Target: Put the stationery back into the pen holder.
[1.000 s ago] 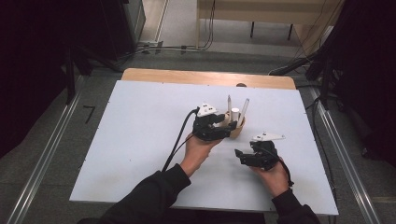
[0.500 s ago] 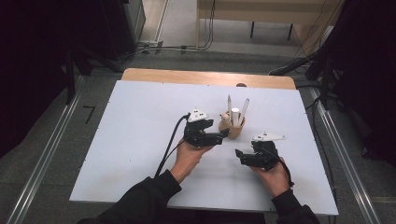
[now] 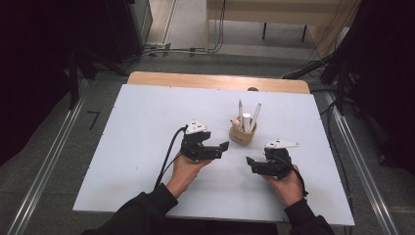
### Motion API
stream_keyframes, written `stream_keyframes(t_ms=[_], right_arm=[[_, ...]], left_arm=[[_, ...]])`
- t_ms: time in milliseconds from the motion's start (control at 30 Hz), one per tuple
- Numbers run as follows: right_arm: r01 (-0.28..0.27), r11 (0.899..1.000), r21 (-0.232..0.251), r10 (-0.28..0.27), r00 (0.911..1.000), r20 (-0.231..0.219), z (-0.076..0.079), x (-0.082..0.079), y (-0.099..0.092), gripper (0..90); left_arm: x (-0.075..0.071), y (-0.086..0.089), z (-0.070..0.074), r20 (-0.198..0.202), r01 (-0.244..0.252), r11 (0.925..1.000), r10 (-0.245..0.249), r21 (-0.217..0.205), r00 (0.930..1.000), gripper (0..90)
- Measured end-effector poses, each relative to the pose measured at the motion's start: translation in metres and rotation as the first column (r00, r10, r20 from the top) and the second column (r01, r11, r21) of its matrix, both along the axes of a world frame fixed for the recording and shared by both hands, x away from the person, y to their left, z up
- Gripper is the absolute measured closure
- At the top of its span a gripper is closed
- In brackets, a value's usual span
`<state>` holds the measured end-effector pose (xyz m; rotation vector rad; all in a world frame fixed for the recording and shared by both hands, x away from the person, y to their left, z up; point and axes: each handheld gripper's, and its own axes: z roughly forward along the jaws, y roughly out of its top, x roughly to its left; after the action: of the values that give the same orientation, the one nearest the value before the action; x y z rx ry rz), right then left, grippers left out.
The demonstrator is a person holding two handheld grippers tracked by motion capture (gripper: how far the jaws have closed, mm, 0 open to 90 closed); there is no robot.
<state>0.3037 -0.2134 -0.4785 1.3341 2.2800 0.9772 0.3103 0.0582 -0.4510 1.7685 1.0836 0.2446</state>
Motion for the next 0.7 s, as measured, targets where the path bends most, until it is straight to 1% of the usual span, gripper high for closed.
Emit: stream_keyframes(t_ms=[167, 333, 433, 700], right_arm=[[0.002, 1.000, 0.001, -0.002, 1.0000, -0.006, 0.000, 0.000, -0.001, 19.8], [0.010, 1.000, 0.005, -0.010, 0.9999, 0.000, 0.002, 0.000, -0.004, 19.8], [0.014, 1.000, 0.007, -0.014, 0.9999, -0.001, 0.002, 0.000, -0.005, 19.7], [0.024, 1.000, 0.009, -0.024, 0.9997, 0.002, 0.003, -0.001, -0.010, 19.3]], left_arm=[[-0.003, 0.009, -0.002, -0.001, -0.019, 0.9998, 0.019, 0.011, 0.9998, 17.9], [-0.004, 0.018, -0.007, -0.011, -0.038, 0.9992, 0.039, 0.015, 0.9992, 17.8], [-0.005, 0.022, -0.009, -0.015, -0.048, 0.9985, 0.048, 0.025, 0.9987, 17.7], [-0.010, 0.031, -0.011, -0.017, -0.056, 0.9979, 0.056, 0.031, 0.9983, 17.7]])
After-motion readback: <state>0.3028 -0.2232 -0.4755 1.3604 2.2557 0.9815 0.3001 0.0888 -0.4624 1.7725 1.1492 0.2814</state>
